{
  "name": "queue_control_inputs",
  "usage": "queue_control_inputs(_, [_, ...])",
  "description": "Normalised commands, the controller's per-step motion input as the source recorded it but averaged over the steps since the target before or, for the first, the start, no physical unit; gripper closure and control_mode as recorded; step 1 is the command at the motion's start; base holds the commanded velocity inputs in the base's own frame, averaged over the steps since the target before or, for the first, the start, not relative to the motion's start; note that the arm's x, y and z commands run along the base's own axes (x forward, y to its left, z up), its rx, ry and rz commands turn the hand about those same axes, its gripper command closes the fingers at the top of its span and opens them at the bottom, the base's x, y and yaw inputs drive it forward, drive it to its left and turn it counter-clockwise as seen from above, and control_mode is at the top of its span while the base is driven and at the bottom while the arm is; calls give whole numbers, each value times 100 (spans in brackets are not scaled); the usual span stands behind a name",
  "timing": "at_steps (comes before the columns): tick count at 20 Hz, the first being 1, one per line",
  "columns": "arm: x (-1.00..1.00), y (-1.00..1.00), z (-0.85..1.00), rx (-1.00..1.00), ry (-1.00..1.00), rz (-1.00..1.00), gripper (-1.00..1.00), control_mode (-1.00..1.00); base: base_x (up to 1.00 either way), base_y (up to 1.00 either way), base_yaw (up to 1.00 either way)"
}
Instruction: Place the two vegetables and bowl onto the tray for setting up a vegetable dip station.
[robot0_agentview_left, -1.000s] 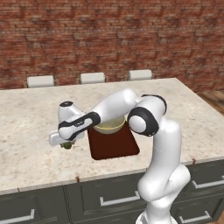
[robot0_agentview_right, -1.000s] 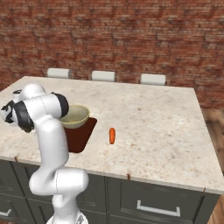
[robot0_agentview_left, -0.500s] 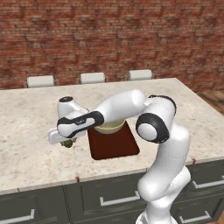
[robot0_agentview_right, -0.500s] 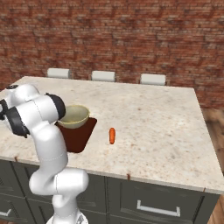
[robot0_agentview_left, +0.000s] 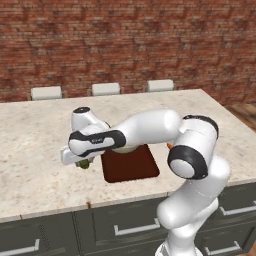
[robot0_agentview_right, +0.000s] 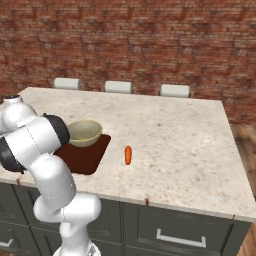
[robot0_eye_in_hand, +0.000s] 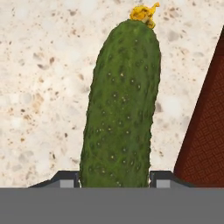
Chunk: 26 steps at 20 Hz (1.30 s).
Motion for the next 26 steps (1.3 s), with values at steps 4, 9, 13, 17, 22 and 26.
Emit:
queue_control_inputs(4, [-35, -32, 15, 0, 0, 17, 100, -100, 0, 0, 0])
queue_control_inputs(9, [-34, -32, 12, 0, 0, 27, 100, -100, 0, 0, 0])
queue_control_inputs(13, [-31, -35, 8, 0, 0, 29, 100, -100, 0, 0, 0])
queue_control_inputs(17, [-20, -34, 12, 0, 0, 27, 100, -100, 0, 0, 0])
queue_control_inputs(22, [-7, -37, 11, 0, -3, 23, 100, -100, 0, 0, 0])
queue_control_inputs(26, [-10, -35, 11, 0, -8, 27, 100, -100, 0, 0, 0])
